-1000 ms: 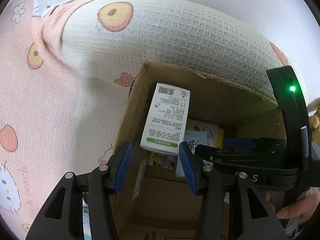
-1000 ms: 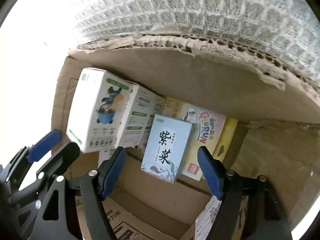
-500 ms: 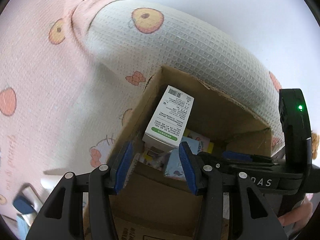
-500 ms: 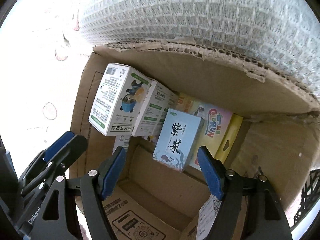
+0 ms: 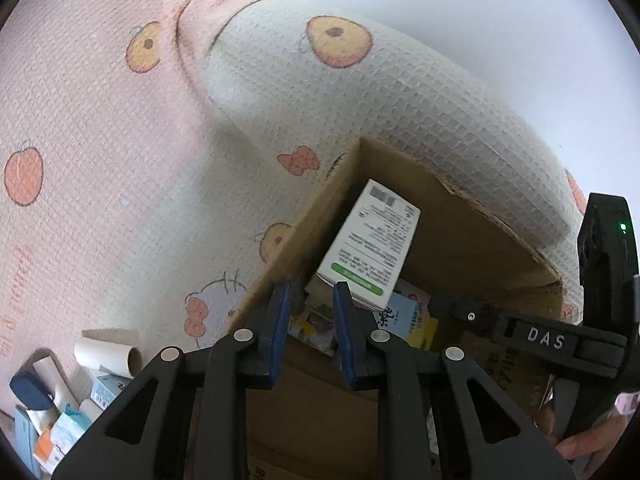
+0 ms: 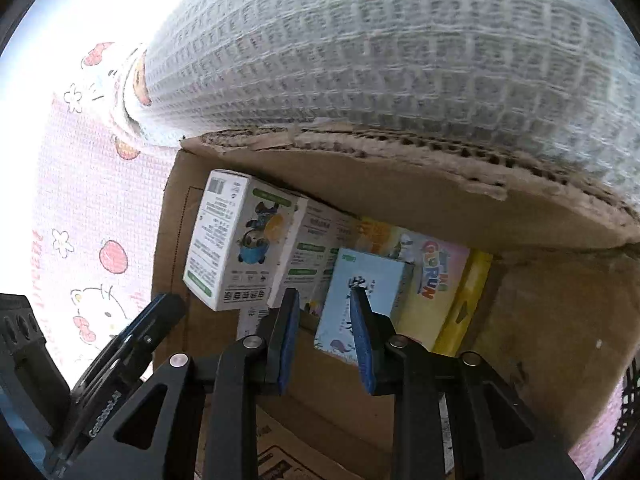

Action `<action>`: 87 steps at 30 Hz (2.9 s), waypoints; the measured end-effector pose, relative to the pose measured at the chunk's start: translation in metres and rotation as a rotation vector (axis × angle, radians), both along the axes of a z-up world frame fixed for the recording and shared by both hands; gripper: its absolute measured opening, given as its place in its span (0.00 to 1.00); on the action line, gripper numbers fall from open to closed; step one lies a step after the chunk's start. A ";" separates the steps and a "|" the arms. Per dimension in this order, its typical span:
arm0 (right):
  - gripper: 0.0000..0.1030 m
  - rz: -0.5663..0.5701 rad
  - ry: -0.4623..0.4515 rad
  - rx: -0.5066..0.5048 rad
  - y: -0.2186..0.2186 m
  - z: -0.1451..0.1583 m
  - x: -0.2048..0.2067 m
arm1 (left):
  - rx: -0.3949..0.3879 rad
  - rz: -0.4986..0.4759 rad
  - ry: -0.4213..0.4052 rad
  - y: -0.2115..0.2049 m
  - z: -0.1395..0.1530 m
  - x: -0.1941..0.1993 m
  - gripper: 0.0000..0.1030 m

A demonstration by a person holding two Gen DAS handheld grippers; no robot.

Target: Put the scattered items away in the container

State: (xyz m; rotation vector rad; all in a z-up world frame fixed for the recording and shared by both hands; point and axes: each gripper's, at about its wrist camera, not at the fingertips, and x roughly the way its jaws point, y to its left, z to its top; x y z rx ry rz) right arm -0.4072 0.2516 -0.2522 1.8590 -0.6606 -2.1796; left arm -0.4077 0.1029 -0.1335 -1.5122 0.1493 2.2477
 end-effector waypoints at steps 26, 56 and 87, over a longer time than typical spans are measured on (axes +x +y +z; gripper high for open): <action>0.23 0.064 0.038 0.004 -0.027 -0.008 -0.007 | -0.035 -0.162 0.002 0.052 -0.002 -0.019 0.12; 0.24 0.136 0.075 0.098 -0.029 0.031 0.019 | -0.145 -0.086 0.147 0.031 0.038 0.042 0.34; 0.24 0.280 -0.115 0.289 -0.038 -0.020 0.013 | -0.021 0.327 -0.382 -0.003 -0.083 0.069 0.15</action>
